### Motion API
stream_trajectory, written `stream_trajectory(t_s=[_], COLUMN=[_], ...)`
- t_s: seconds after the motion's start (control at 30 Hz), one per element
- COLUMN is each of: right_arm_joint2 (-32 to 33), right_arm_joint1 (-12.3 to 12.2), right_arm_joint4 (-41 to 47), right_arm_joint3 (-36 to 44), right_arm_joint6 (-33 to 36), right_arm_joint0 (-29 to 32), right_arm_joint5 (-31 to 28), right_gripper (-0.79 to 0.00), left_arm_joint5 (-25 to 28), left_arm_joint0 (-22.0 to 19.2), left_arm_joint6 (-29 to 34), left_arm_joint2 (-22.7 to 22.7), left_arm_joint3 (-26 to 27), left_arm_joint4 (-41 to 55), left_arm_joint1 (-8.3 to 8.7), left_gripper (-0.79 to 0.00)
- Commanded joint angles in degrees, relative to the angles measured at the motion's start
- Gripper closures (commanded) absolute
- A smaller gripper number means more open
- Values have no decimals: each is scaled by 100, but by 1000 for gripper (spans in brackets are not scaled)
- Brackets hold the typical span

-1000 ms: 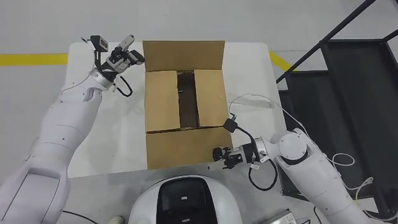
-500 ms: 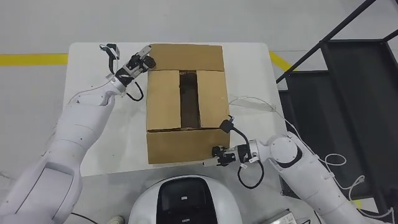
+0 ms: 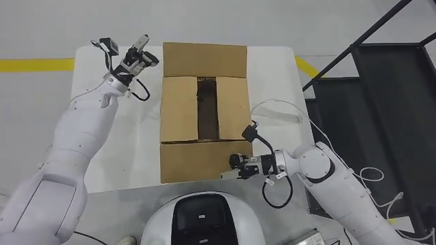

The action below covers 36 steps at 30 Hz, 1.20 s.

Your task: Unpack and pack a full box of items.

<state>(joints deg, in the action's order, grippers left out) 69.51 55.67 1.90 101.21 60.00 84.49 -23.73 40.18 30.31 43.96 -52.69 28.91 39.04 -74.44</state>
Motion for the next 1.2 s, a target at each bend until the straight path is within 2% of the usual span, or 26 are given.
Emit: stream_trajectory(t_s=[0.0, 0.17, 0.27, 0.57, 0.83, 1.0, 1.17], right_arm_joint2=[29, 50, 44, 40, 43, -49, -191], right_arm_joint1=[-9, -24, -34, -57, -69, -69, -65], right_arm_joint4=[-11, -90, -111, -197, -262, -447, -971], right_arm_joint3=[-16, -24, 0, 25, -1, 13, 19], right_arm_joint6=[-33, -162, -179, -318, -470, -492, -547], right_arm_joint0=[9, 48, 90, 156, 147, 109, 20], right_arm_joint5=[14, 71, 86, 95, 128, 228, 459], right_gripper=[-785, -785, -785, -785, -785, -785, -785], left_arm_joint5=[-86, -290, -290, -409, -426, -449, -382], left_arm_joint0=[-14, -87, -214, -696, -779, -783, -817], left_arm_joint6=[99, 578, 618, 18, -455, -500, -342], left_arm_joint2=[12, 175, 252, 509, 763, 740, 644], left_arm_joint3=[63, 234, 153, -519, -1094, -1343, -1502], left_arm_joint4=[-86, -324, -485, -1113, -1738, -1808, -1801], left_arm_joint1=[-9, -97, -163, -428, -646, -694, -664], left_gripper=[-785, -785, -785, -785, -785, -785, -785])
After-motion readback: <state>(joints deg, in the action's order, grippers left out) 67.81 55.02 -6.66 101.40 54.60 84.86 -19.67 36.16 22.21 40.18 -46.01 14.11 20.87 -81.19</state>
